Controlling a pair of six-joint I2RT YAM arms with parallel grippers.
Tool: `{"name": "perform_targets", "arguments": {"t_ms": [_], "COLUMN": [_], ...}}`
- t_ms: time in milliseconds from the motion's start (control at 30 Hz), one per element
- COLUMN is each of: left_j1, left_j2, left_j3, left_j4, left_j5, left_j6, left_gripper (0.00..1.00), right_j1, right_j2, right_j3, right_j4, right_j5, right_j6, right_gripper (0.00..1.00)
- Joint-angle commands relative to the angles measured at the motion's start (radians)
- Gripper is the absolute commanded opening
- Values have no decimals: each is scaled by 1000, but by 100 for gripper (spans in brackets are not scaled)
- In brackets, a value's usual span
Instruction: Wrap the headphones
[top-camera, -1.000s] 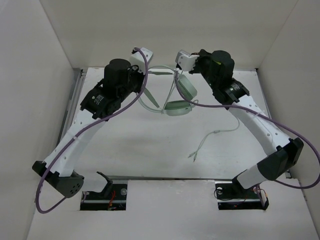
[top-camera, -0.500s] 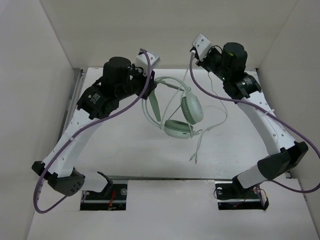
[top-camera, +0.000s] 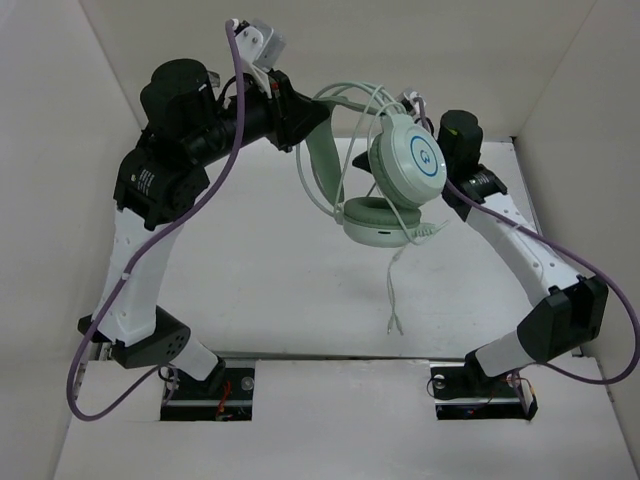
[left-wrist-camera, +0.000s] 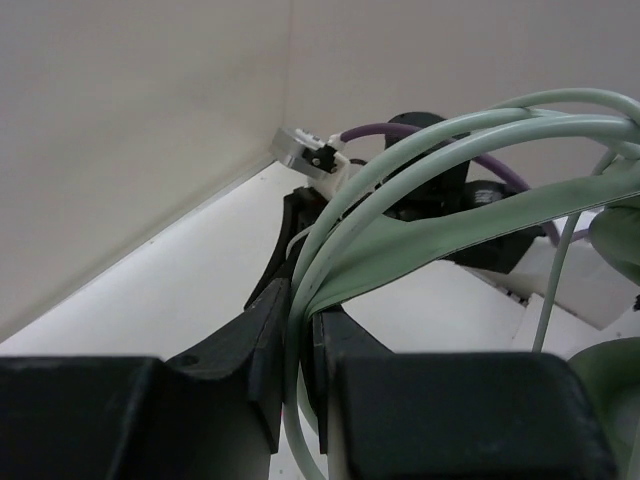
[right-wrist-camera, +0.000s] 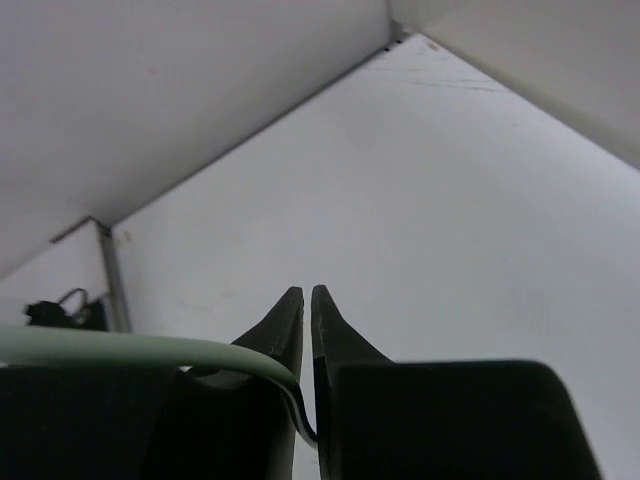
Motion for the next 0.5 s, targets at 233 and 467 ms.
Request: {"name": "perform_targets", "arguments": {"t_ms": [233, 467], "left_j1": [48, 70], "left_j2": [58, 98], "left_j3": [155, 203], "left_j4": [105, 139], "left_j5": [-19, -134], "left_j6": [-70, -41], "left_gripper": [0, 0], "right_j1": [4, 28], "right_j2": [-35, -55], "right_j3": [-187, -334], "right_j4": [644, 882], "right_j5": [-263, -269], "right_j6": [665, 857], "right_gripper": [16, 19]}}
